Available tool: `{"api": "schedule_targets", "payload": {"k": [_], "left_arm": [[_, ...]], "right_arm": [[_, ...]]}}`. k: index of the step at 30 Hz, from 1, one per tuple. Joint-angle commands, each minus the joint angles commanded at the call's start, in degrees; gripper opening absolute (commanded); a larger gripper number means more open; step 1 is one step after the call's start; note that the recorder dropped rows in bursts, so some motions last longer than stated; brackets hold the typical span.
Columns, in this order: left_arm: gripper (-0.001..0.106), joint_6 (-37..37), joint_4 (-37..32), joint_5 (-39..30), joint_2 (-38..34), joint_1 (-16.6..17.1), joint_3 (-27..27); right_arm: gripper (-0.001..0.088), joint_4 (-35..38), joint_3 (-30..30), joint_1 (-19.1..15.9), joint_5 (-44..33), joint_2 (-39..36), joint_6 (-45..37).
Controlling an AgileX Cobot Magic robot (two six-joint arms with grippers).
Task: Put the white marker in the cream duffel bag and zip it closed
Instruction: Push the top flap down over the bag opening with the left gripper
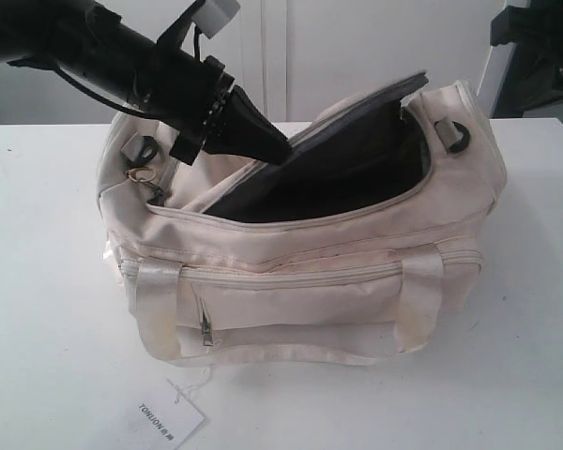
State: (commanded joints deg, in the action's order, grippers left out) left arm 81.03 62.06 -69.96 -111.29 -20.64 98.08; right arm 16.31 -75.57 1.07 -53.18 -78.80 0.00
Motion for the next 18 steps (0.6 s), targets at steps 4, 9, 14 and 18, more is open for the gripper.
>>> {"api": "schedule_targets", "payload": {"k": [4, 9, 14, 18], "left_arm": [[0.0, 0.0, 0.0, 0.0, 0.0, 0.0, 0.0], [0.007, 0.5, -1.9, 0.0, -0.1, -0.1, -0.1], [0.041, 0.8, -3.9, 0.0, -0.1, -0.1, -0.1], [0.052, -2.0, -2.6, 0.0, 0.0, -0.1, -0.1]], "right_arm": [[0.0, 0.0, 0.0, 0.0, -0.5, 0.0, 0.0], [0.0, 0.2, 0.0, 0.0, -0.6, 0.0, 0.0], [0.0, 0.9, 0.0, 0.0, -0.6, 0.0, 0.0], [0.0, 0.9, 0.0, 0.0, -0.6, 0.0, 0.0]]}}
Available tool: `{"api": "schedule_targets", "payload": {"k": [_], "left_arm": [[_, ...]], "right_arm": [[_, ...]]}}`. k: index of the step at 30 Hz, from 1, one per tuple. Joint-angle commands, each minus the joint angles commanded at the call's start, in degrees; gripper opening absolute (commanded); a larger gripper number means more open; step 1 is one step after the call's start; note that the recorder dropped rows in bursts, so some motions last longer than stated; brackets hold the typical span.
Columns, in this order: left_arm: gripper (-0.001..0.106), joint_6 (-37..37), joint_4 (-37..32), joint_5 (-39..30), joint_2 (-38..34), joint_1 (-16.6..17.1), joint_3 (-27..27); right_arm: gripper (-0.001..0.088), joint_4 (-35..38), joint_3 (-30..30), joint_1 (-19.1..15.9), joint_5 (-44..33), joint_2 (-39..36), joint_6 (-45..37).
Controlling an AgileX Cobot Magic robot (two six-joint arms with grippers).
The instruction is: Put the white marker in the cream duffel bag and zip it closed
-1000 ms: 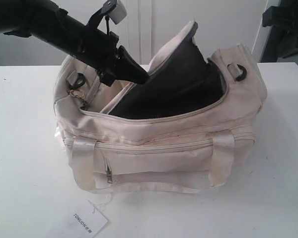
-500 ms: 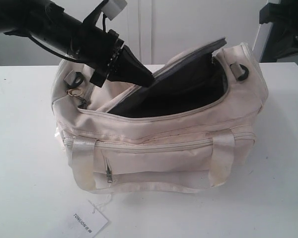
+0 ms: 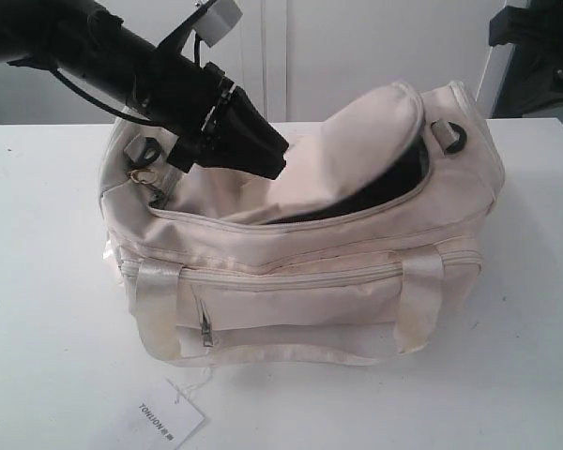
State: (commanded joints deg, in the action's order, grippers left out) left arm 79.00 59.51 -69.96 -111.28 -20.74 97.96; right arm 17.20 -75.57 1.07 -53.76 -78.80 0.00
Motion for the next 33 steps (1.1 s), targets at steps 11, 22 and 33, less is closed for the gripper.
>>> {"api": "schedule_targets", "payload": {"k": [11, 22, 33], "left_arm": [[0.052, -16.3, -6.9, 0.0, 6.4, 0.1, 5.5], [0.054, -62.6, -51.4, 16.2, 10.5, 0.1, 5.5], [0.064, -83.7, -68.7, 17.1, 8.5, 0.1, 5.5]], "right_arm": [[0.0, 0.0, 0.1, 0.0, -1.4, 0.0, 0.0], [0.0, 0.1, 0.3, 0.0, -1.6, 0.0, 0.0], [0.0, 0.1, 0.3, 0.0, -1.6, 0.0, 0.0]]}}
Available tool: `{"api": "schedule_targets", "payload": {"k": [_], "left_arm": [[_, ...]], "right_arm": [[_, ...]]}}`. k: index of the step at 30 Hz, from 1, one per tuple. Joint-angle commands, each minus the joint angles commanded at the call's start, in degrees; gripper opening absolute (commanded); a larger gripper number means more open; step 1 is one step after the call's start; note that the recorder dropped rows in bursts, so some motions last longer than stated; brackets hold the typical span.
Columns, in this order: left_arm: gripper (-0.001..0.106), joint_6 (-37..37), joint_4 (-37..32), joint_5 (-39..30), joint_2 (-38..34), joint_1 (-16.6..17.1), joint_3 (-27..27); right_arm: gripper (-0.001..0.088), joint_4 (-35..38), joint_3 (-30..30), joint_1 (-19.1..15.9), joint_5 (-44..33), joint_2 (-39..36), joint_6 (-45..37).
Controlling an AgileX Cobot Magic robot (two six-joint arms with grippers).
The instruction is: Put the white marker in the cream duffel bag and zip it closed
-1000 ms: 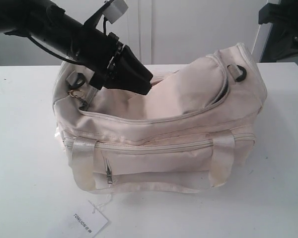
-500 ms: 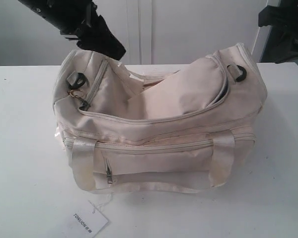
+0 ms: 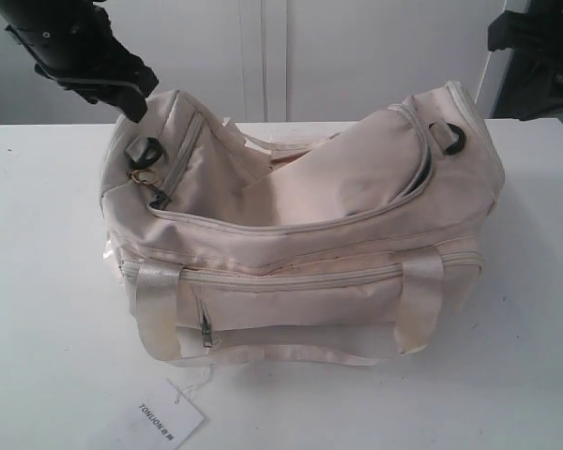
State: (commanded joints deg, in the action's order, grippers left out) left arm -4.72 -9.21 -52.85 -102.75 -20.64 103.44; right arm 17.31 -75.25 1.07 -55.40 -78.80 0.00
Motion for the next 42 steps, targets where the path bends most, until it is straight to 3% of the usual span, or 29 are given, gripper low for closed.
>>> {"api": "schedule_targets", "payload": {"k": [3, 17, 22, 25, 32, 42], "left_arm": [[0.064, -1.9, -1.8, 0.1, -0.9, 0.0, -0.1], [0.064, -3.0, 1.9, -0.5, -5.3, 0.3, -0.1], [0.064, -1.5, 9.2, 0.2, -5.9, 2.8, -0.1], [0.052, 1.3, 14.9, -0.5, -5.9, 4.6, -0.1], [0.002, 3.6, 17.6, -2.5, -5.9, 5.7, -0.1], [0.0, 11.1, 35.1, -1.8, -5.9, 7.3, -0.1]], "right_arm": [[0.0, 0.0, 0.0, 0.0, 0.1, 0.0, 0.0], [0.0, 0.0, 0.0, 0.0, 0.1, 0.0, 0.0], [0.0, 0.0, 0.0, 0.0, 0.1, 0.0, 0.0], [0.0, 0.0, 0.0, 0.0, 0.1, -0.1, 0.0], [0.0, 0.0, 0.0, 0.0, 0.3, -0.3, 0.0], [0.0, 0.0, 0.0, 0.0, 0.0, -0.2, 0.0]]}}
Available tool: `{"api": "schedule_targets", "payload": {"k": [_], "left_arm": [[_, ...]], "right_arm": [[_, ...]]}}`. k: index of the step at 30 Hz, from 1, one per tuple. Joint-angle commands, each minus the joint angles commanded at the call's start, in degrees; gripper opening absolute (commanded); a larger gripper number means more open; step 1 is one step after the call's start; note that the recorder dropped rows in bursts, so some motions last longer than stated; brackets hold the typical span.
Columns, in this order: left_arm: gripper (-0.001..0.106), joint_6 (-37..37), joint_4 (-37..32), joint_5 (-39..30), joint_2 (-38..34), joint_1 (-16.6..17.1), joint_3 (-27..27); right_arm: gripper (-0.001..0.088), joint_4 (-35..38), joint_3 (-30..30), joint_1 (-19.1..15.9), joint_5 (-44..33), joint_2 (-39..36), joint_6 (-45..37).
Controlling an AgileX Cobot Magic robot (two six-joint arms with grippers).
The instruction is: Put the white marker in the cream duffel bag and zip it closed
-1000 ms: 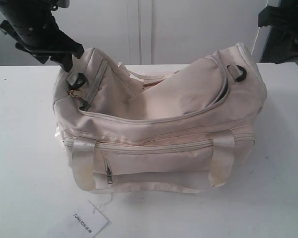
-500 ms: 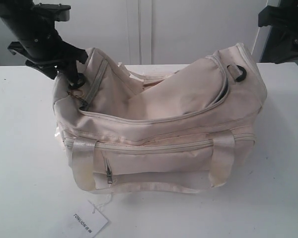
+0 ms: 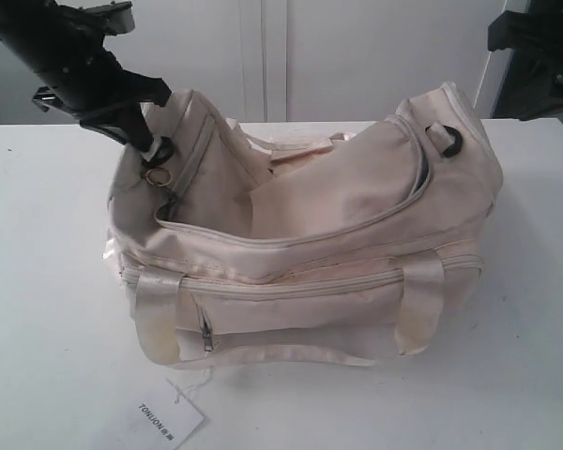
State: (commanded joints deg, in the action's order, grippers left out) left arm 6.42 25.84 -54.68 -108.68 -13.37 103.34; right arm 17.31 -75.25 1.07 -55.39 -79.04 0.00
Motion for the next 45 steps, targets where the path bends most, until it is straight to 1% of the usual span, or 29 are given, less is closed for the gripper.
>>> {"api": "schedule_targets", "payload": {"k": [3, 6, 8, 9, 12, 15, 19, 22, 25, 30, 34, 36, 41, 43, 45], "left_arm": [[0.0, 2.4, 8.4, -0.8, 0.0, 2.1, 0.0], [0.0, 5.6, 16.6, -2.2, 0.0, 4.2, 0.0], [0.0, 7.7, 20.0, -3.1, 0.0, 5.2, 0.0], [0.0, 8.0, 20.6, -3.5, 0.0, 5.4, 0.0], [0.0, 8.8, 20.7, -4.2, 0.0, 5.4, 0.0], [0.0, 8.8, 21.2, -4.5, 0.0, 5.4, 0.0], [0.0, 10.2, 21.7, -5.3, 0.0, 5.4, 0.0], [0.0, 10.3, 22.0, -5.4, 0.0, 5.4, 0.0], [0.0, 10.3, 22.0, -5.4, 0.0, 5.4, 0.0], [0.0, 10.5, 22.0, -5.3, 0.0, 5.4, 0.0], [0.0, 10.5, 22.0, -5.3, 0.0, 5.4, 0.0], [0.0, 10.5, 22.0, -5.3, 0.0, 5.4, 0.0], [0.0, 10.5, 22.0, -5.2, 0.0, 5.4, 0.0], [0.0, 10.5, 22.0, -5.1, 0.0, 5.4, 0.0], [0.0, 10.5, 22.2, -5.1, 0.0, 5.4, 0.0]], "right_arm": [[0.0, 0.2, 0.0, 0.0, -0.1, 0.0, 0.0], [0.0, 2.0, 0.0, 0.2, -0.1, 0.0, -0.9], [0.0, 4.3, 0.0, 0.9, -0.1, 0.0, -4.3], [0.0, 5.3, 0.0, 1.5, 0.0, 0.0, -5.6], [0.0, 9.2, 0.0, 3.6, 0.5, 0.0, -9.6], [0.0, 11.8, 0.0, 6.5, 1.0, -0.1, -13.8], [0.0, 14.2, 0.0, 10.8, 1.5, -0.8, -15.5], [0.0, 14.5, 0.0, 13.8, 1.7, -1.9, -16.8], [0.0, 17.0, 0.0, 16.0, 4.4, -3.4, -17.0], [0.0, 26.8, 0.0, 19.1, 8.7, -7.3, -21.4], [0.0001, 29.8, -0.3, 21.8, 14.0, -10.8, -22.3], [0.002, 30.4, -0.6, 23.5, 16.6, -12.7, -22.3], [0.0152, 31.0, -4.5, 27.1, 19.0, -17.8, -22.3], [0.0183, 31.1, -6.5, 28.1, 19.3, -19.8, -22.3], [0.0196, 31.1, -8.4, 28.7, 19.5, -21.6, -22.3]]}}
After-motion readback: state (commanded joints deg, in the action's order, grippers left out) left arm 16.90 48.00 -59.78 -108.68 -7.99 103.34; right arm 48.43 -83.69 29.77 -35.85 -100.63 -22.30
